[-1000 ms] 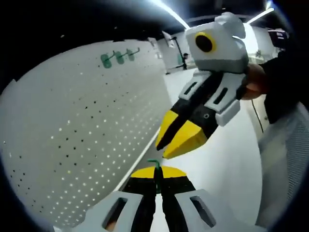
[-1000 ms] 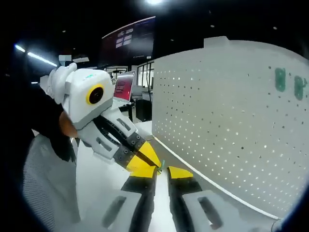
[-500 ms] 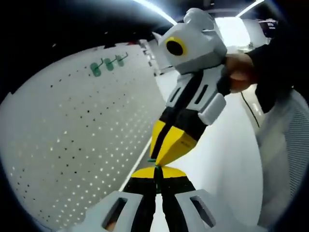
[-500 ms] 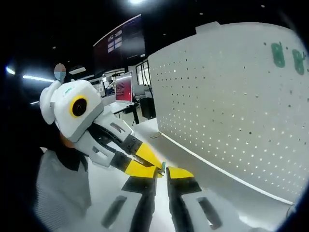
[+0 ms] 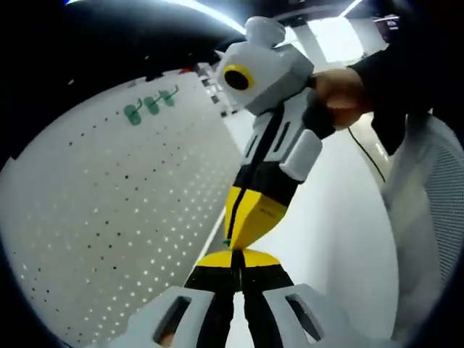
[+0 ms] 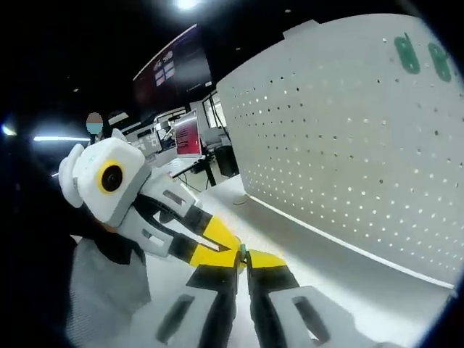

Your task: Insert the hook assembly into the mounting plate slot until the hook locks in place.

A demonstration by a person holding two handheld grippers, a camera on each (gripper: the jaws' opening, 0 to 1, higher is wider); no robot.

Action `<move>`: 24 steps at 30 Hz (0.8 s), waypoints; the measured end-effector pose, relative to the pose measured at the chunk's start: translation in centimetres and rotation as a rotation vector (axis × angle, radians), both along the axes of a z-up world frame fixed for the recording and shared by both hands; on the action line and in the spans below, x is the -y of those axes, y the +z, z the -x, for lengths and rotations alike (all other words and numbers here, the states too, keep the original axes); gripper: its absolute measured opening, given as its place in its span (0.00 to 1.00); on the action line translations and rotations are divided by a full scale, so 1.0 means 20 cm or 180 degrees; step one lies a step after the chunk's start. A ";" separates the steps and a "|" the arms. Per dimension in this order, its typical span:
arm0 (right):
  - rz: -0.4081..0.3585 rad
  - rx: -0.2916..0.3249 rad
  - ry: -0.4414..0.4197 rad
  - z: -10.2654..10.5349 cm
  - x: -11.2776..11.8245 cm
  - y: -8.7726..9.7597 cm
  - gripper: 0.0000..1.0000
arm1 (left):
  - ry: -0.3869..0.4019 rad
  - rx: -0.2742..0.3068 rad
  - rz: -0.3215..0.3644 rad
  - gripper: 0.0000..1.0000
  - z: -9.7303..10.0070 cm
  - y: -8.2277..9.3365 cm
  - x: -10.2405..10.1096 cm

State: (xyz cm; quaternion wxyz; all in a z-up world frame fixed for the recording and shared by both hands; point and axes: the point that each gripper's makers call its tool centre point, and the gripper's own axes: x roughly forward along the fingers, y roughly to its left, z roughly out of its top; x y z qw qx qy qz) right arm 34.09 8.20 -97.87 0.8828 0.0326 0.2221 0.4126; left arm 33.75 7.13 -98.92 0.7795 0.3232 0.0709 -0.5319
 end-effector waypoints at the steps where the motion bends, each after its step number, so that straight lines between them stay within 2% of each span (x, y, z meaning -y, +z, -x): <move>1: -0.0005 -0.0005 -0.0012 0.00 0.00 0.00 0.01 | 0.0008 -0.0020 0.0019 0.02 0.00 0.00 0.00; 5: -0.0053 0.0012 -0.0046 -0.01 0.00 0.01 0.01 | 0.0062 -0.0047 0.0074 0.03 -0.01 0.01 -0.01; 8: -0.0055 0.0054 -0.0121 -0.02 0.02 0.03 0.01 | 0.0156 -0.0090 0.0091 0.12 -0.03 0.00 -0.02; 11: -0.0057 0.0065 -0.0171 -0.03 0.05 0.04 0.01 | 0.0220 -0.0185 0.0206 0.16 -0.04 0.01 -0.04; 13: -0.0066 0.0074 -0.0200 -0.03 0.06 0.04 0.00 | 0.0292 -0.0358 0.0350 0.19 -0.04 0.01 -0.05; 17: -0.0088 0.0113 -0.0247 -0.04 0.08 0.06 0.00 | 0.0414 -0.0826 0.0702 0.24 -0.04 0.01 -0.06; 18: -0.0090 0.0125 -0.0255 -0.04 0.08 0.07 0.00 | 0.0427 -0.0880 0.0737 0.25 -0.05 0.01 -0.06; 23: -0.0131 0.0160 -0.0281 -0.05 0.09 0.09 0.00 | 0.0463 -0.1459 0.1098 0.27 -0.03 0.00 -0.06; 24: -0.0148 0.0168 -0.0284 -0.05 0.09 0.10 0.00 | 0.0473 -0.1507 0.1131 0.26 -0.03 0.00 -0.06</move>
